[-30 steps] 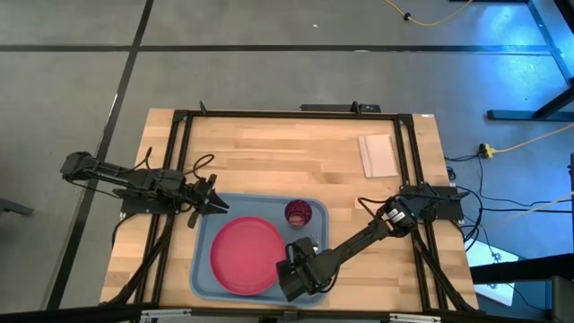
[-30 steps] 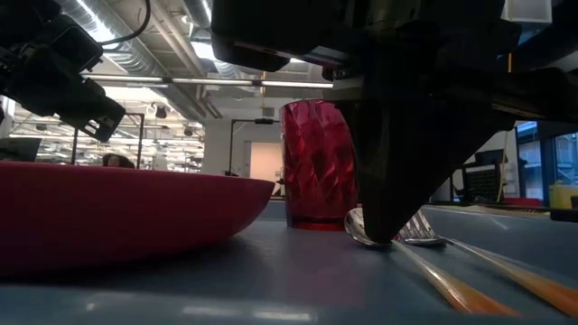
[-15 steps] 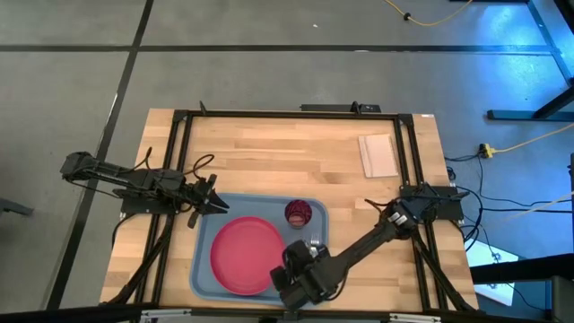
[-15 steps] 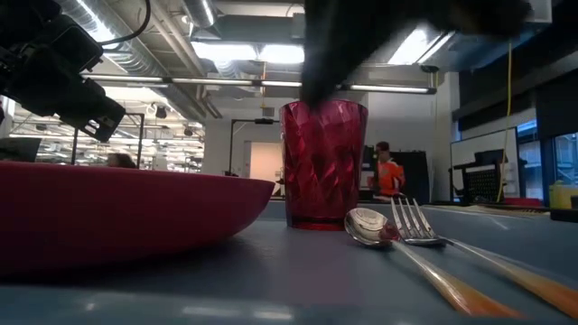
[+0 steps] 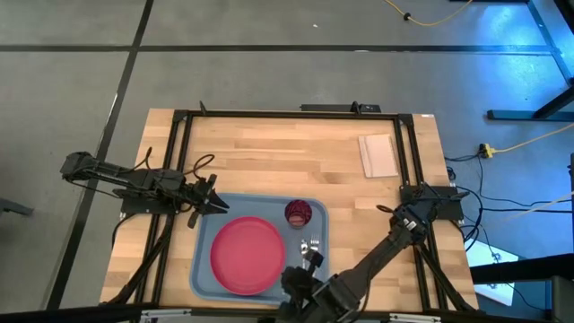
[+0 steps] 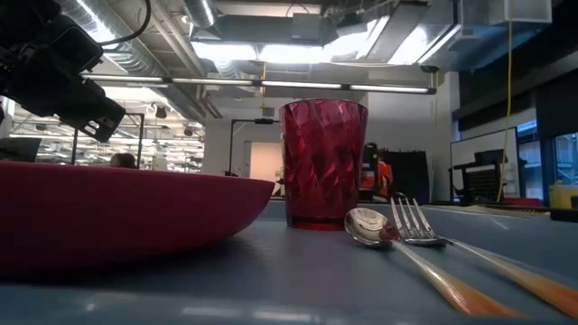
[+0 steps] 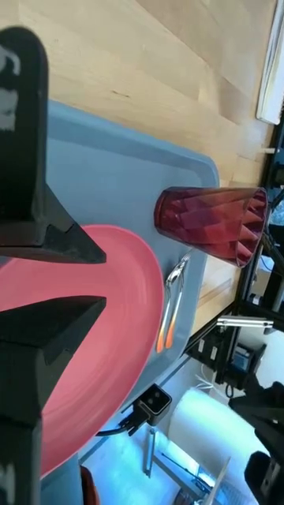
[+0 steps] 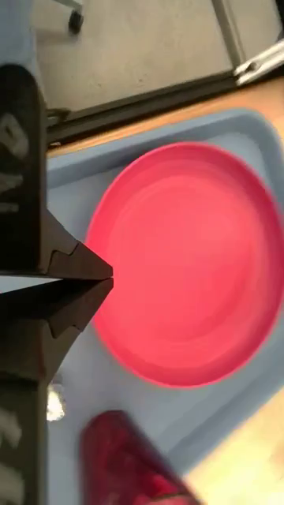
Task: Pick and place plate/cup/fork/spoon on tray
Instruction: Return to Home Position
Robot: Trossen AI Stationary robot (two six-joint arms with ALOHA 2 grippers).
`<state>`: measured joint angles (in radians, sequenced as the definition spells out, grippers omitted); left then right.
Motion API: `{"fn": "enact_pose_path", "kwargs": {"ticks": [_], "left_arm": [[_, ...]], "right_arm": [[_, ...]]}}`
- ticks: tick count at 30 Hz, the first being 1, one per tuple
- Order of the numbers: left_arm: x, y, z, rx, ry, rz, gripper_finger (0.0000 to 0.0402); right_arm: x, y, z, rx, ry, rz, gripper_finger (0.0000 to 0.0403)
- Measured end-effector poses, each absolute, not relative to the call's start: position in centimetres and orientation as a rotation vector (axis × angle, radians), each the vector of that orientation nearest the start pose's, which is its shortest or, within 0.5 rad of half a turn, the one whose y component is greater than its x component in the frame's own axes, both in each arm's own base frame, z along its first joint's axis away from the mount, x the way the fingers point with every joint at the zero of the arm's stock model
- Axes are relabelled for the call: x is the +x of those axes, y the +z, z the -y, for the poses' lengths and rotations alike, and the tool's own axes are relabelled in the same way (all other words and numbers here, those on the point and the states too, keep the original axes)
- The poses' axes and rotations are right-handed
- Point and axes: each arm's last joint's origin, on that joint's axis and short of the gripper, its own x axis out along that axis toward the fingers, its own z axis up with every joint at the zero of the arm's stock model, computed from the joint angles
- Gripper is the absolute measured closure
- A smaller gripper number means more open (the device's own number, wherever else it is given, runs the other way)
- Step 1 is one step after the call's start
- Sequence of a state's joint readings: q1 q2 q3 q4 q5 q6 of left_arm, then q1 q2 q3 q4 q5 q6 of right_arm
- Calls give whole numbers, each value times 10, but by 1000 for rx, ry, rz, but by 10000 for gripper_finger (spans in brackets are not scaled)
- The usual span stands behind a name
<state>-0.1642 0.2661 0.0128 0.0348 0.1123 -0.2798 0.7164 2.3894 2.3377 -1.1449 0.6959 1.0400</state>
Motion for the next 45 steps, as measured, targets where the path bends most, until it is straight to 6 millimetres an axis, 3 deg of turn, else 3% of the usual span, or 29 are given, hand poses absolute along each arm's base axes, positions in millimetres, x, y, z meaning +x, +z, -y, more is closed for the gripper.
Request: {"fn": "enact_pose_path", "kwargs": {"ticks": [3,8,15,26,31,34,40,45], "left_arm": [[110,149,21,-271,-244,-253,333],[110,149,21,-271,-244,-254,333],[110,149,21,-271,-244,-254,333],[110,149,21,-271,-244,-254,333],[110,149,21,-271,-244,-254,333],[110,149,21,-271,-244,-254,333],[110,149,21,-271,-244,-254,333],[110,149,21,-271,-244,-254,333]], "right_arm": [[389,245,-312,181,-405,-746,389],[417,224,-306,229,-237,-741,389],[433,215,-322,107,349,-713,389],[432,210,-320,22,393,-742,389],[434,184,-315,82,465,-665,388],[428,176,-309,139,542,-562,388],[401,185,-289,171,608,-495,388],[364,211,-264,111,621,-465,389]]}}
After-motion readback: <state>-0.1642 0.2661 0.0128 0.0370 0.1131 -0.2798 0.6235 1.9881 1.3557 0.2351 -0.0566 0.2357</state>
